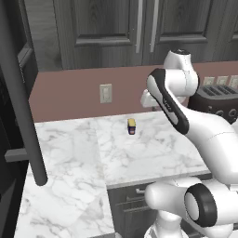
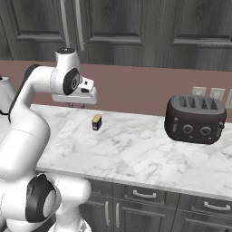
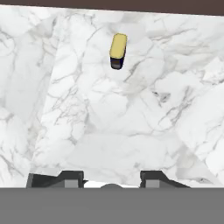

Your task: Pick the dish brush and spray from the cabinet and place them on the counter.

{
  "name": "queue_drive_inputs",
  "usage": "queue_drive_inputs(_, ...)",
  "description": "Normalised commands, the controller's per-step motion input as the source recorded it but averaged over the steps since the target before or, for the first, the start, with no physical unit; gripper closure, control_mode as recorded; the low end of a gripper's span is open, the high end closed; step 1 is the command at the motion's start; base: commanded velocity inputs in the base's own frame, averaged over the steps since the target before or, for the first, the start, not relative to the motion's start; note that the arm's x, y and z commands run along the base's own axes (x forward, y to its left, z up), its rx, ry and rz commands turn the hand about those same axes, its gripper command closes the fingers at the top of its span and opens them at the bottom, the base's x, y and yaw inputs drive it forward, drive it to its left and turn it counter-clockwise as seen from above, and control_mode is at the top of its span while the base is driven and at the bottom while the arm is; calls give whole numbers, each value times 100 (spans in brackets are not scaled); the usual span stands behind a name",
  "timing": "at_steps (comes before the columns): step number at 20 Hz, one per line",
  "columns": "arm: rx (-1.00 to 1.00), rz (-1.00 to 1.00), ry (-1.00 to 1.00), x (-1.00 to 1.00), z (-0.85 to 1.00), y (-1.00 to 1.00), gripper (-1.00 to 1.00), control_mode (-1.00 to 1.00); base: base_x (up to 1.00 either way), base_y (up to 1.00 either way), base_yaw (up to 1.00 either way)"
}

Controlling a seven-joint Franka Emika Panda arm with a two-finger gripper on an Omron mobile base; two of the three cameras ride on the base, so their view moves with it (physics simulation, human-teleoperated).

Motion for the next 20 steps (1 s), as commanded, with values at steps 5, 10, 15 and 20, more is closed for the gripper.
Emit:
queue_drive_inputs(5, 0, 0, -9, -5, 8, -4, -100, -100, 0, 0, 0)
queue_drive_inputs(10, -2, 2, -42, -14, 53, -4, -100, -100, 0, 0, 0)
queue_drive_inputs(15, -5, -7, -27, 1, 66, 1, -100, -100, 0, 0, 0)
queue_drive_inputs(20, -1, -22, -14, 14, 50, 0, -100, -100, 0, 0, 0)
